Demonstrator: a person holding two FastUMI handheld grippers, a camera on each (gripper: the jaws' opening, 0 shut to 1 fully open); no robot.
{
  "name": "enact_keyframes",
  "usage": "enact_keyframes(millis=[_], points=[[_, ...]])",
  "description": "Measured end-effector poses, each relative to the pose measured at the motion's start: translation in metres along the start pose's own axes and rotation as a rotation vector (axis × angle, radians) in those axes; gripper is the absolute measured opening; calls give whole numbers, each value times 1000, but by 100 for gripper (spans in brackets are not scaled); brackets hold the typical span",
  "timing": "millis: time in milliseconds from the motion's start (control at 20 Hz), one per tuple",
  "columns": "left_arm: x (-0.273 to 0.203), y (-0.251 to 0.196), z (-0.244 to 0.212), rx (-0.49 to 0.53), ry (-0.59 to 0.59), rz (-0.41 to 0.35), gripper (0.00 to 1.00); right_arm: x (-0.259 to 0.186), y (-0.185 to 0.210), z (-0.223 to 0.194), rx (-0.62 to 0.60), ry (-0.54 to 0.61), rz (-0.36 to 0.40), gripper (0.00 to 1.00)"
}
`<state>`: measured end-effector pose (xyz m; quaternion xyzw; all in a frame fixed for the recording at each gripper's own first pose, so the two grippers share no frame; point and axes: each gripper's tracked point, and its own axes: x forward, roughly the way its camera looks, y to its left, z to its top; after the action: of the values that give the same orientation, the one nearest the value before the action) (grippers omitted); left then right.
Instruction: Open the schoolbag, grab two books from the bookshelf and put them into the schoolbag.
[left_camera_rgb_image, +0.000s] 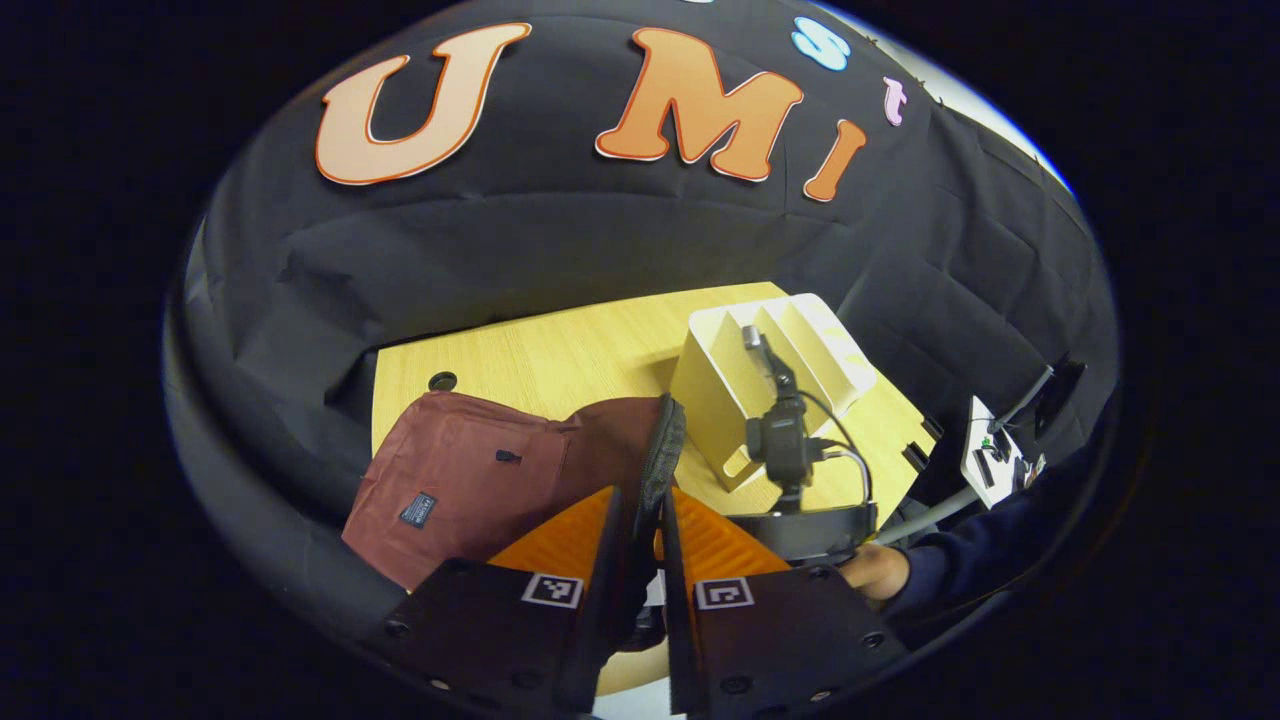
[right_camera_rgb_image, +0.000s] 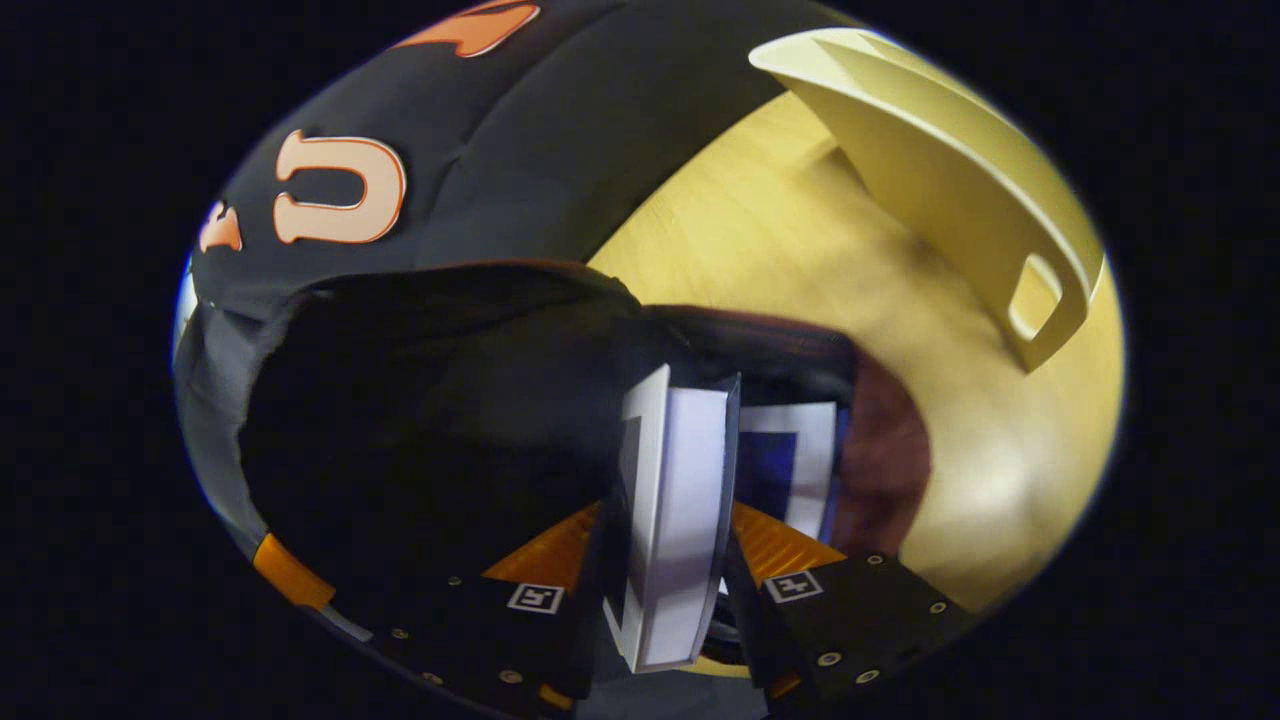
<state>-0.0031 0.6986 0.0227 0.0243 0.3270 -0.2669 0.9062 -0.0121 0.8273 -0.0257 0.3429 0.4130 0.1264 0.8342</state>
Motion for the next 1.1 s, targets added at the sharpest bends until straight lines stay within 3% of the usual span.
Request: enact_keyframes(millis=[150, 500, 800, 1100], points=[[20, -25, -15, 4, 24, -24, 48, -29, -23, 25, -70, -73, -54, 78], [41, -86, 6, -10, -45, 28, 78, -106, -70, 85, -206, -192, -104, 83], [56, -147, 27, -74, -139, 137, 90, -191, -118, 155, -317, -334, -149, 91], [57, -199, 72, -69, -331, 338, 91, -276, -153, 213, -526, -502, -189, 95]])
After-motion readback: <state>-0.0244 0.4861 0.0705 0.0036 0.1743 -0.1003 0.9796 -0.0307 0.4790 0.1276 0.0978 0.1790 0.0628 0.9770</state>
